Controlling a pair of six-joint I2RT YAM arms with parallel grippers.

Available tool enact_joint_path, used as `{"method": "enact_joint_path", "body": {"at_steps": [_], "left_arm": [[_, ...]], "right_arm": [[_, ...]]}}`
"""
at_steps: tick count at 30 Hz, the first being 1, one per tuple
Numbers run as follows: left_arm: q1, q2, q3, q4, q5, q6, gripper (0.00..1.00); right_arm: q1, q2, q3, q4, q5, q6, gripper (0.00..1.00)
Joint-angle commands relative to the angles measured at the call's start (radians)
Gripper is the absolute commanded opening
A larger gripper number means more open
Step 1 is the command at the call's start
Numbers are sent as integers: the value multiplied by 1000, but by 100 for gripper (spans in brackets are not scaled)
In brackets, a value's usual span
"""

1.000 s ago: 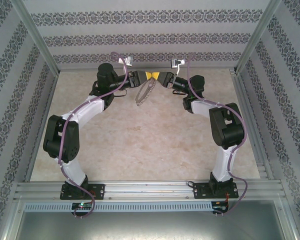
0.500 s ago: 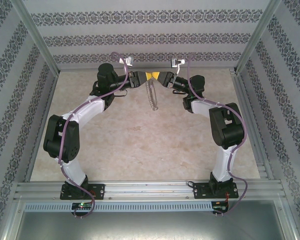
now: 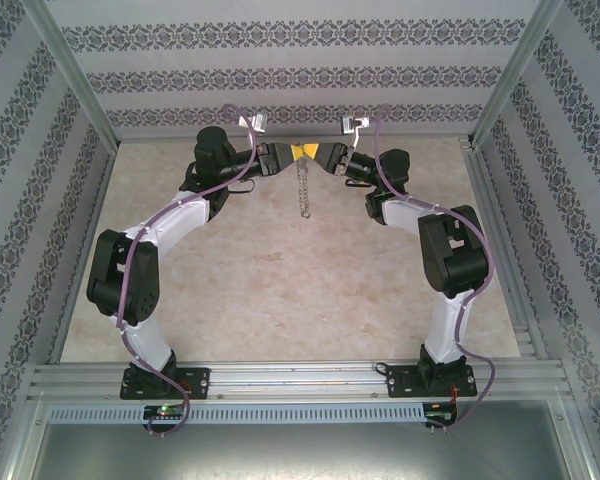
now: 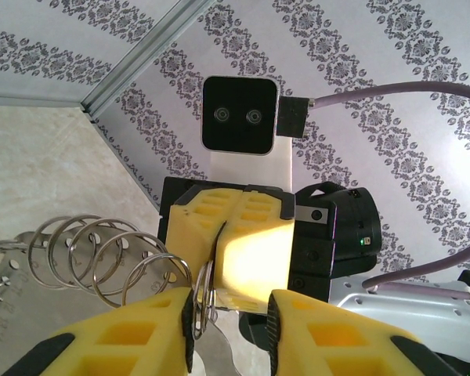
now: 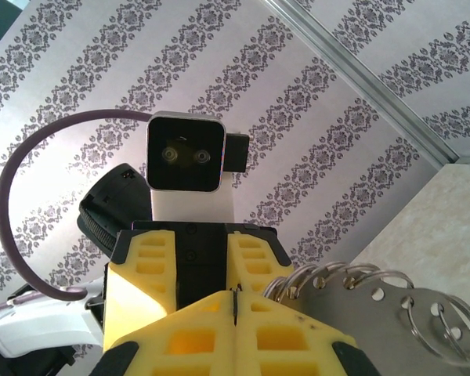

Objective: Put the keys on the keyring

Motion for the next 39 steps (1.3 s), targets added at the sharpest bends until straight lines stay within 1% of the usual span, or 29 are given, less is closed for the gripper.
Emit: {"method": "enact_joint_path", "body": {"at_steps": [1,4,5,8,11,12,13,14,16,18,22,25,32,35,39], "left_arm": [[-14,13,27,13,12,37,26],[-14,15,27,15,11,44,21],[-13,15,27,14,12,46,17],[-14,15,29,14,12,51,11],[-14,19,27,23,19,57,0],[-14,17,24,29,20,62,0],[-14,16,20,44,23,64,0],[-15,16,14,66,25,61,0],[-15,19,1,141,43,44,0],[-14,23,-9,217,55,19,0],[-14,31,-25,360,75,-12,0],[-15,36,-25,415,79,-18,0],[-15,31,-13,366,89,73,0],[-15,16,-7,290,90,153,0],[-27,-17,12,95,72,320,0]], "right_arm": [[5,-3,28,40,-22,-1,0],[6,-10,25,24,-27,-16,0],[8,-13,23,21,-30,-21,0],[7,-21,22,14,-34,-24,0],[6,-35,17,12,-39,-25,0],[2,-44,11,9,-34,-28,0],[-8,-57,-1,3,-22,-31,12],[-16,-68,-13,1,-11,-35,21],[-38,-95,-45,-4,9,-42,35],[-61,-120,-78,-3,28,-48,42],[-92,-165,-154,-43,72,-96,44],[-88,-204,-219,-120,124,-190,44],[-22,-302,-310,-390,281,-486,46],[21,-357,-324,-514,352,-627,47],[67,-422,-334,-640,436,-778,49]]}}
